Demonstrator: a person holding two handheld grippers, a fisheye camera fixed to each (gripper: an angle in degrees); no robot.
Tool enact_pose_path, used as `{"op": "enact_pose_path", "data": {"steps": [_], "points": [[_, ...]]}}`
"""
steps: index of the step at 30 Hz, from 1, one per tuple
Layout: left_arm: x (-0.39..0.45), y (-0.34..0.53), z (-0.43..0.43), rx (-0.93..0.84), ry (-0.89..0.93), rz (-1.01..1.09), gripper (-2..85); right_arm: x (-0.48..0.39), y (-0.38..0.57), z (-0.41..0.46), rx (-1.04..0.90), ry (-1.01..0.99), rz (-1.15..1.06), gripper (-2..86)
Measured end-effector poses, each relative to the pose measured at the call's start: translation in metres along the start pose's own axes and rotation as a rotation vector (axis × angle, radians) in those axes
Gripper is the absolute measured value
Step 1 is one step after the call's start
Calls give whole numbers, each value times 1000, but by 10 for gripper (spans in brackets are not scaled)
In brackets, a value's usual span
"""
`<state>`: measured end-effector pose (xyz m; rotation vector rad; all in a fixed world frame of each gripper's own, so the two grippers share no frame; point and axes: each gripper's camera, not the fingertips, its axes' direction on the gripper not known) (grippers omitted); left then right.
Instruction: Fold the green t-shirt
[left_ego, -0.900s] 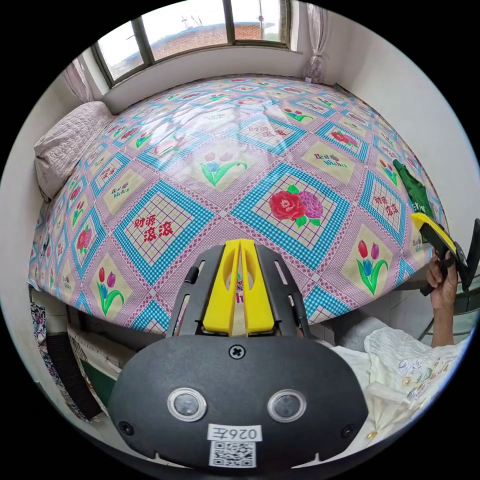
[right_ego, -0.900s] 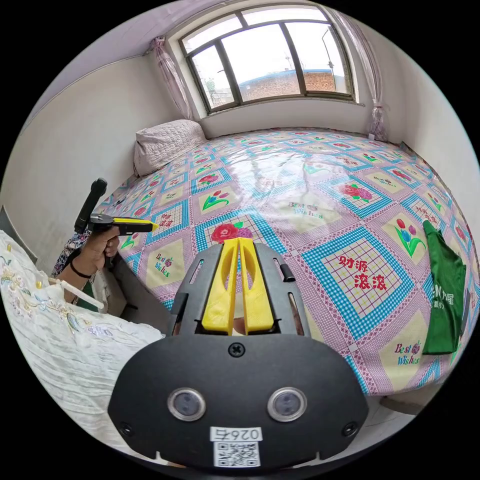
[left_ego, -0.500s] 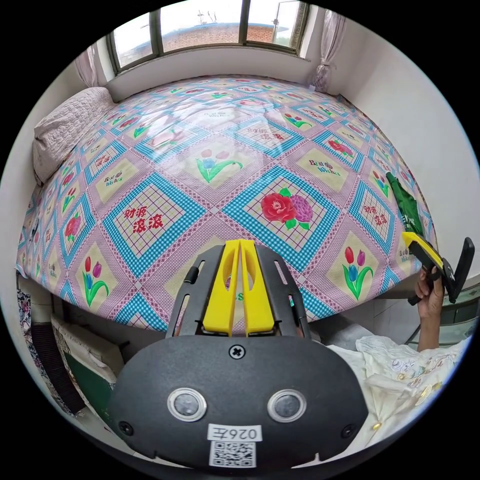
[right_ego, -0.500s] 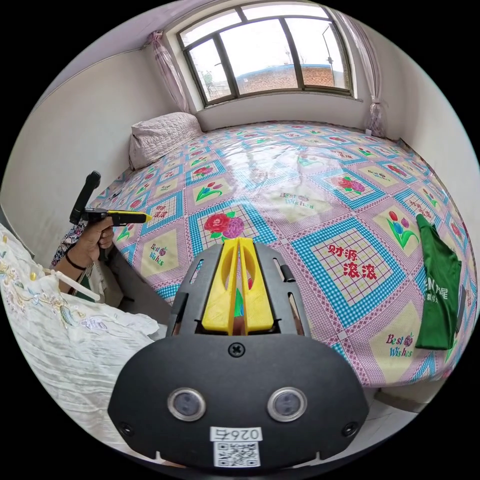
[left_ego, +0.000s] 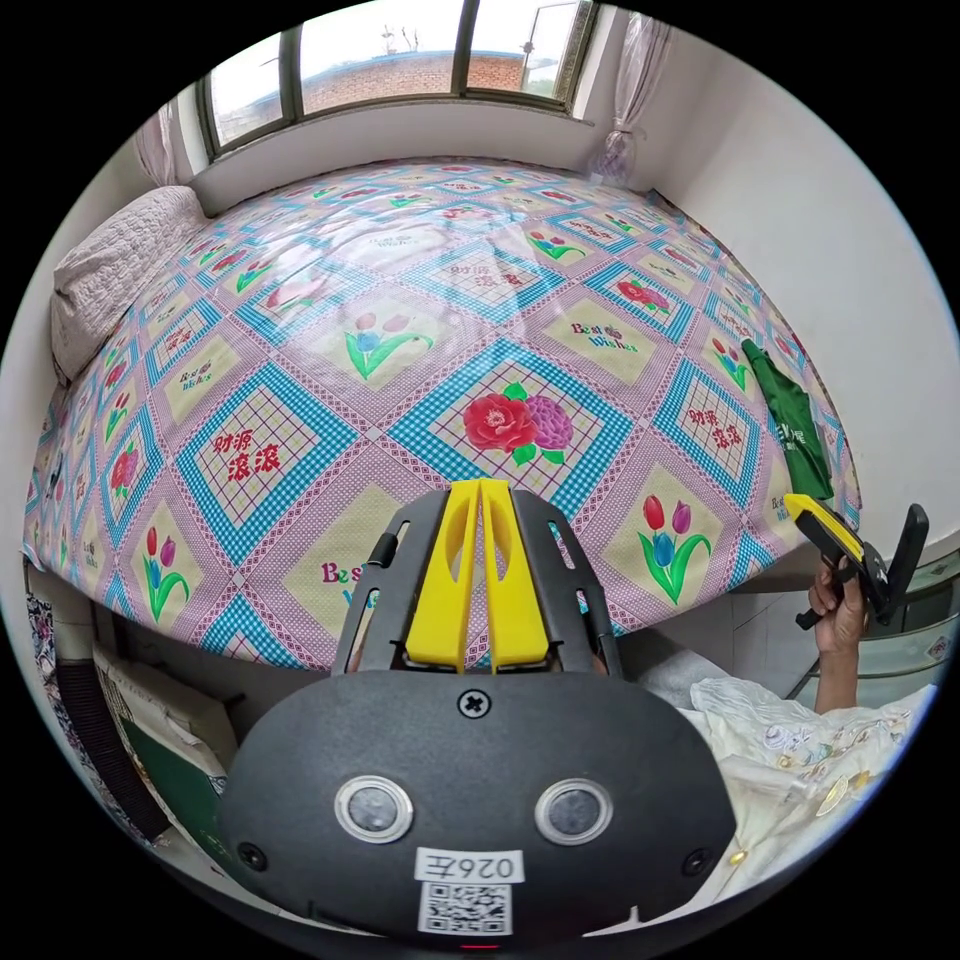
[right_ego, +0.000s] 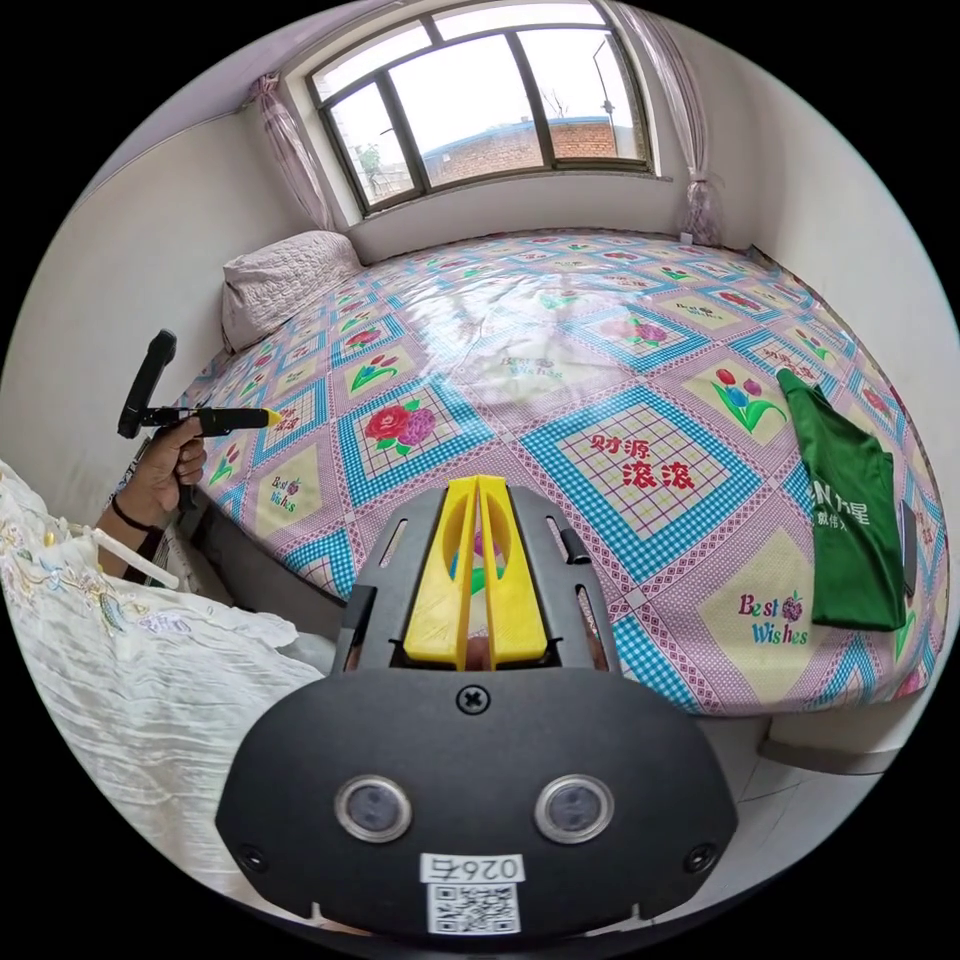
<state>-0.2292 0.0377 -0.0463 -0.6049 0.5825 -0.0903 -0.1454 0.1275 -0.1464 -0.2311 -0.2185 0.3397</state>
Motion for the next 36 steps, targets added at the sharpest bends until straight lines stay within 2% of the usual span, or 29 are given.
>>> {"op": "enact_pose_path", "data": {"steps": [20, 36], "points": [[-29, 6, 8, -24, 9, -49, -10, 22, 12, -1, 6, 1, 59, -10], [12, -47, 40, -13, 63, 4, -10, 110, 24, -27, 26, 126, 246, -9]]}}
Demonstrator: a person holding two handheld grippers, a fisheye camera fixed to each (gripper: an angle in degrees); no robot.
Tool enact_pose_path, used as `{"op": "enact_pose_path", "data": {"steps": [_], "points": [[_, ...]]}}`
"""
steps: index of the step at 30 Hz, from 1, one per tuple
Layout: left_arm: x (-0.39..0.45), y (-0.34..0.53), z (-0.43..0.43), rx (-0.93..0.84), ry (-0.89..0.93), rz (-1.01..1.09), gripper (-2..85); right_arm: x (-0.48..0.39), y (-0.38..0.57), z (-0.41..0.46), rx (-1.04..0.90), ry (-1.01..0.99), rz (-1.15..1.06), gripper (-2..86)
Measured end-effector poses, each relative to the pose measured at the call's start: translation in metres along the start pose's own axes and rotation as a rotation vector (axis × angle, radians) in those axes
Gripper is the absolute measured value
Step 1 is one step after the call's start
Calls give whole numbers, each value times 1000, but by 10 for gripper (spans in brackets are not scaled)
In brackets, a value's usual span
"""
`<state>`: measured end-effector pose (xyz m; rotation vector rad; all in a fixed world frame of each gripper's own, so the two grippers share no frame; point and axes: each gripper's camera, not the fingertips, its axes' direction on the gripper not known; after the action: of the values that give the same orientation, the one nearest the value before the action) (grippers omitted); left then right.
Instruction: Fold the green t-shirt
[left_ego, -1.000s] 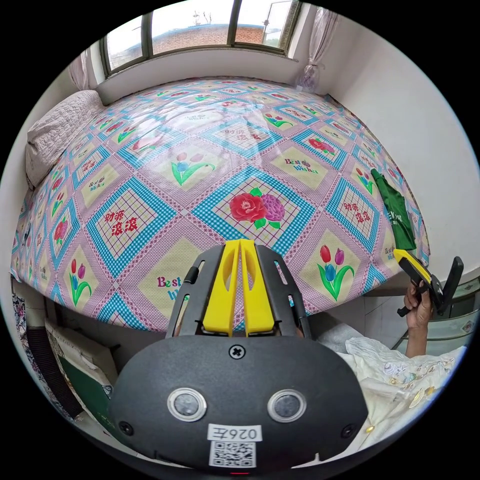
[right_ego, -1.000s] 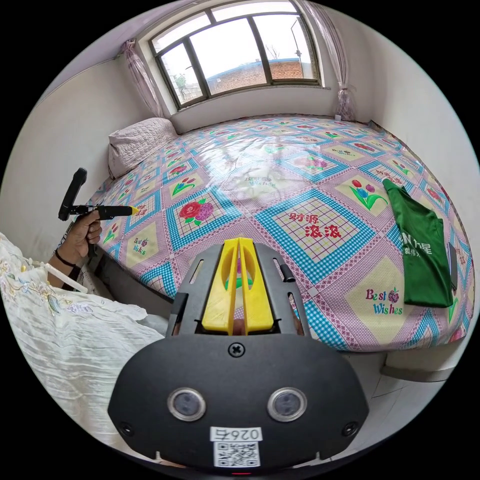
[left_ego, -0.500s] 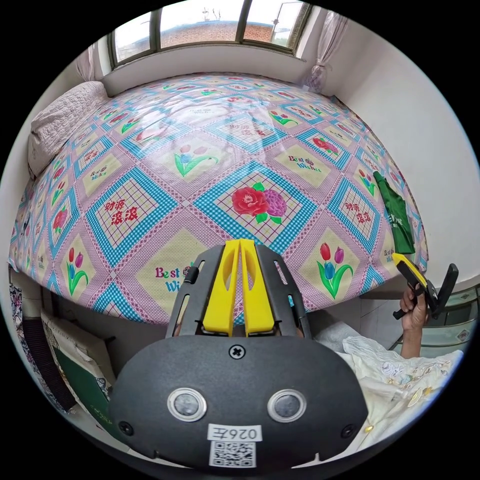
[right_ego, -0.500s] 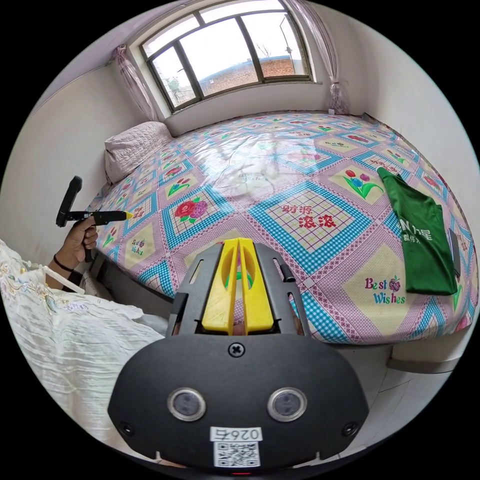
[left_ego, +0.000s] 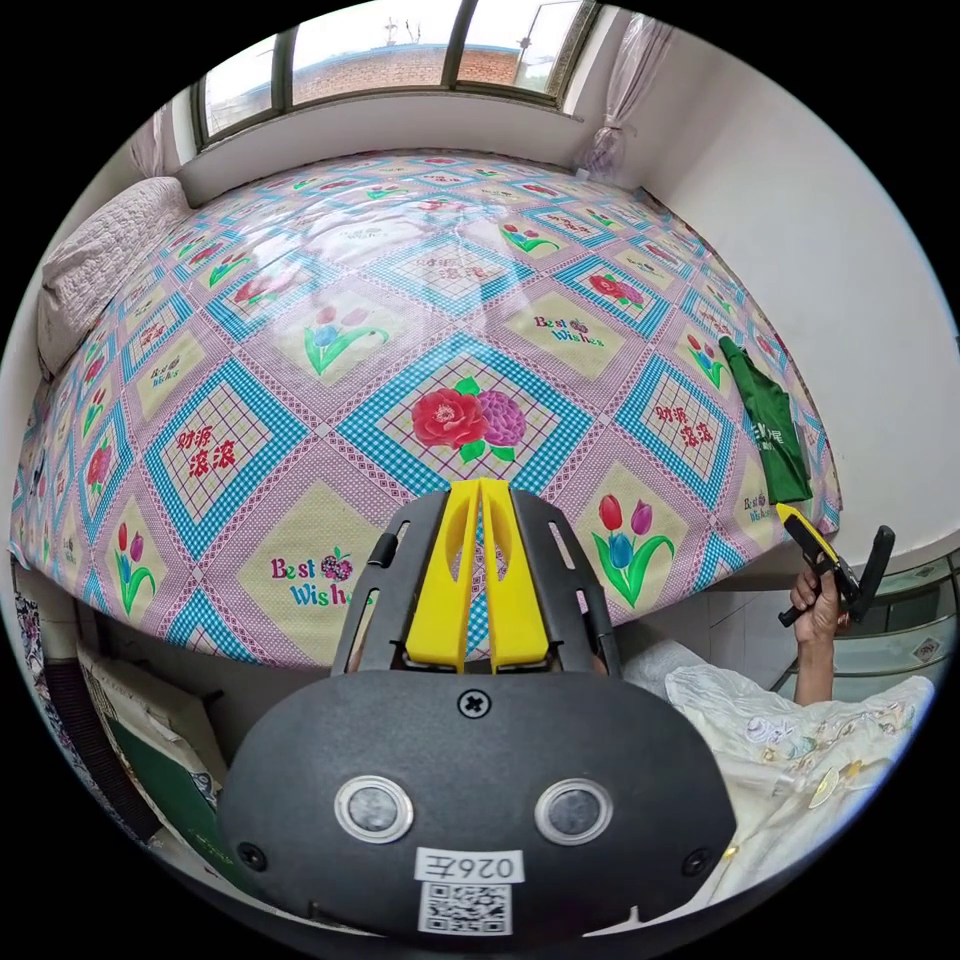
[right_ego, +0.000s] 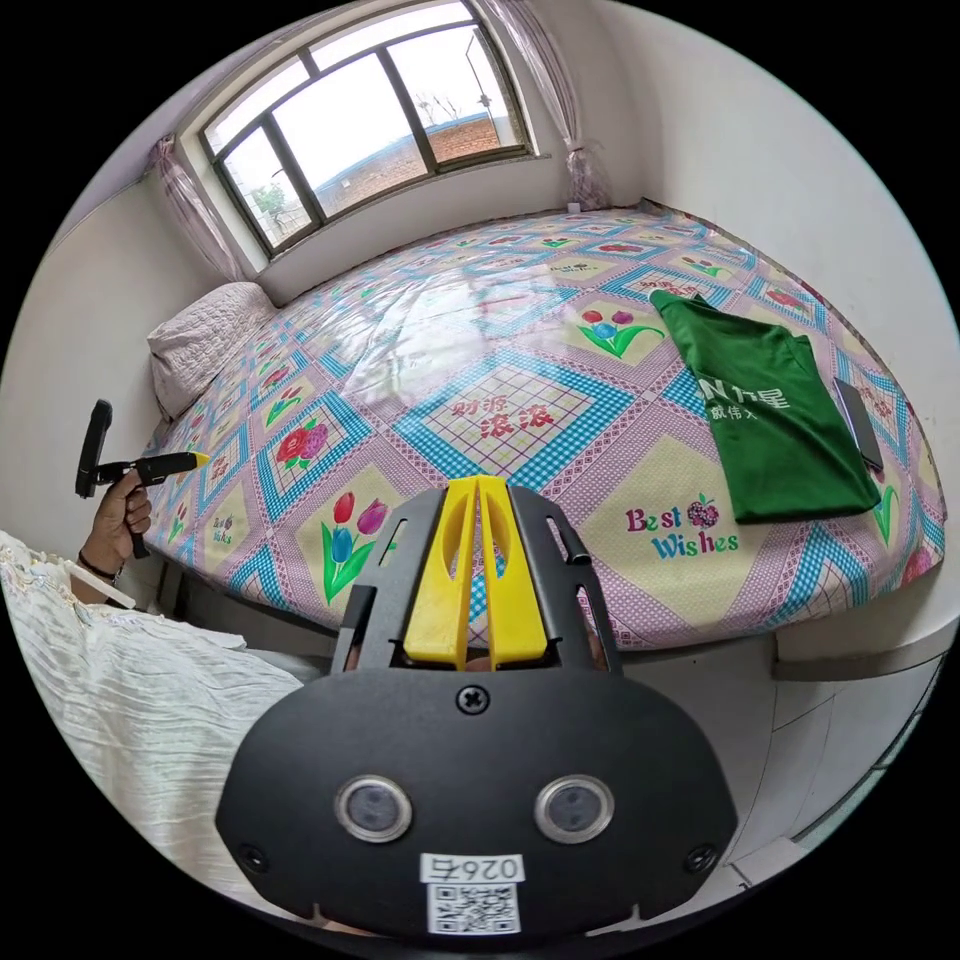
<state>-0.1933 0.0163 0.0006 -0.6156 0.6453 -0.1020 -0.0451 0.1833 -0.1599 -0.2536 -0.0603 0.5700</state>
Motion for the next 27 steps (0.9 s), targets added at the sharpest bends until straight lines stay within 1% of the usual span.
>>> {"op": "enact_pose_path", "data": {"steps": [9, 18, 22, 27], "points": [[60, -59, 34, 16, 91, 93, -10, 63, -20, -13, 28, 97, 88, -9], [140, -137, 84, 39, 251, 143, -7, 127, -35, -8, 16, 154, 165, -9], [181, -178, 115, 49, 310, 149, 9, 152, -44, -3, 22, 179, 169, -9], [240, -233, 162, 3, 404, 189, 40, 170, -55, -1, 22, 200, 167, -11]]}}
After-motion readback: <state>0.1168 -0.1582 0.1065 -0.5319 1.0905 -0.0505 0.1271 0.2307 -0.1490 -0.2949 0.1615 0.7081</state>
